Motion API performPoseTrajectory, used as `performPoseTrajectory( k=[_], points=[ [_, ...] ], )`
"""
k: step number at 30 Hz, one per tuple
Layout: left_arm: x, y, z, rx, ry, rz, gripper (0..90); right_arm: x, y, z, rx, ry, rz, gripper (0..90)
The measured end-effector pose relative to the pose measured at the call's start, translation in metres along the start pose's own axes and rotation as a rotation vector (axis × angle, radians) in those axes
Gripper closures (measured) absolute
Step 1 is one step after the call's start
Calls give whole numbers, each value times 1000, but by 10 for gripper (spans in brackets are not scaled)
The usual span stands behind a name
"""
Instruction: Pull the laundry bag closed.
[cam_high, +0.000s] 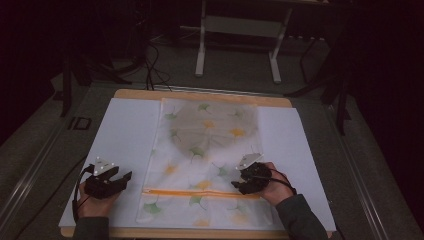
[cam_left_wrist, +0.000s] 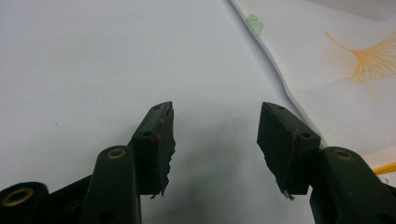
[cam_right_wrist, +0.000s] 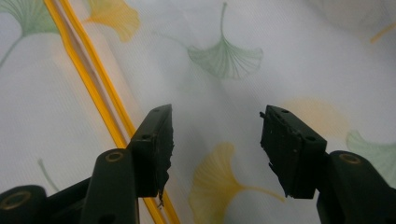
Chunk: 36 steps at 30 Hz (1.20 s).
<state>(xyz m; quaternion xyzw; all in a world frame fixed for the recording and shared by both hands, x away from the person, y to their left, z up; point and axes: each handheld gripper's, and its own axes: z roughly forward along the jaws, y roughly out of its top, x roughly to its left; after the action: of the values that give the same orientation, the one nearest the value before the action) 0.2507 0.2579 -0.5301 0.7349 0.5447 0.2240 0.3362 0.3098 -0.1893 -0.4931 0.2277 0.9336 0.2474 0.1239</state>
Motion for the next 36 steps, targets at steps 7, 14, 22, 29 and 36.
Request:
performPoseTrajectory(
  k=[7,14,22,29,36],
  points=[
    [0,0,0,1,-4,-2,460,6,12,8,2,37,-19,419],
    [-1,0,0,0,-13,6,459,14,27,12,-5,53,-49,417],
    [0,0,-1,2,-24,18,460,20,40,16,-8,67,-87,460],
    [-1,0,-1,3,-39,27,462,28,52,21,-27,92,-114,520],
    [-1,0,-1,5,-44,31,467,38,64,26,-48,102,-153,526]
  ],
)
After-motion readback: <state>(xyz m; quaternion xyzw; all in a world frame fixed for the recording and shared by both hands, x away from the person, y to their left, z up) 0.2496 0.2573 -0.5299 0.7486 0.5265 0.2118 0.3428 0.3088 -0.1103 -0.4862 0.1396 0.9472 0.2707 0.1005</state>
